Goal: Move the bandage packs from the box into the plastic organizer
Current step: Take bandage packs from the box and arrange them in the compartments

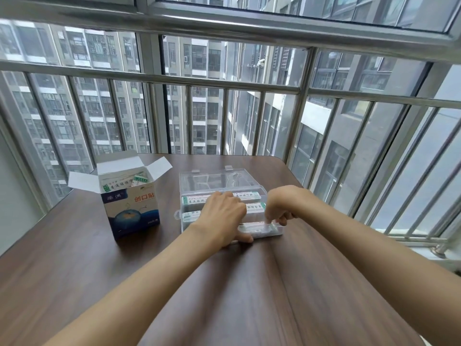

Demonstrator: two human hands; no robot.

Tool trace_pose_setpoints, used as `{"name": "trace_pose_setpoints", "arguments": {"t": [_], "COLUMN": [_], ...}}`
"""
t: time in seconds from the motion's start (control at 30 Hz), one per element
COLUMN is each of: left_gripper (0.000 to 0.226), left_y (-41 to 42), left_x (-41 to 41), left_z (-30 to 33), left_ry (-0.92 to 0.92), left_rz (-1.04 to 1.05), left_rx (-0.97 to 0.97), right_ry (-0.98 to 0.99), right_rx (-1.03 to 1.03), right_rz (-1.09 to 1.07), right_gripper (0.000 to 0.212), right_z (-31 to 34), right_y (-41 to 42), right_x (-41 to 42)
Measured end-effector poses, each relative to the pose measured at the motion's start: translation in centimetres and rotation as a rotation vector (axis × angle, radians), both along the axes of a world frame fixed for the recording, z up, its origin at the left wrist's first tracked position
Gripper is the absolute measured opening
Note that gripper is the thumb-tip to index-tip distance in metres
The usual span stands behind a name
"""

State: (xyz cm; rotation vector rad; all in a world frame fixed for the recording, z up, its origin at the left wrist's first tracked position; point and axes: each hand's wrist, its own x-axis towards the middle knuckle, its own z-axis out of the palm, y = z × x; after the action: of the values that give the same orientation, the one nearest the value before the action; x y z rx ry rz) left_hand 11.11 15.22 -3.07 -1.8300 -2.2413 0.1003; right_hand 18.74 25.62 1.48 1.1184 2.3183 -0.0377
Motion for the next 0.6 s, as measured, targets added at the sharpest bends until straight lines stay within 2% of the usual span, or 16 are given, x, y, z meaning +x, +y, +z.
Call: {"name": "trace_pose_setpoints", "arguments": {"t": [0.17, 0.27, 0.43, 0.6], "left_gripper": [0.059, 0.06, 0.046, 0.043], "left_y": [0.0, -0.5, -1.9, -2.8], "left_x": [-0.2, -0.3, -0.6, -1.2], "left_z": [-0.1, -0.1, 0.1, -0.2], "left_ry": [-0.006, -0.017, -0.04, -0.075], "left_rz": [-0.004, 0.003, -0.075, -0.135], "left_rx": [0.012, 0.034, 0.143, 0.126], "right_ry": [-0.009, 0.066, 0.245, 0.218], "right_rx": [-0.085, -0.064, 0.025, 0.017], "right_rz": [-0.022, -0.021, -0.01, 0.007], "right_gripper": [0.037, 0.036, 0.031, 0.031], "right_z": [0.2, 0.1, -0.1, 0.0], "right_y": [0.0, 0.5, 0.5, 0.0], "right_x": [0.0, 0.9, 1.9, 1.8]}}
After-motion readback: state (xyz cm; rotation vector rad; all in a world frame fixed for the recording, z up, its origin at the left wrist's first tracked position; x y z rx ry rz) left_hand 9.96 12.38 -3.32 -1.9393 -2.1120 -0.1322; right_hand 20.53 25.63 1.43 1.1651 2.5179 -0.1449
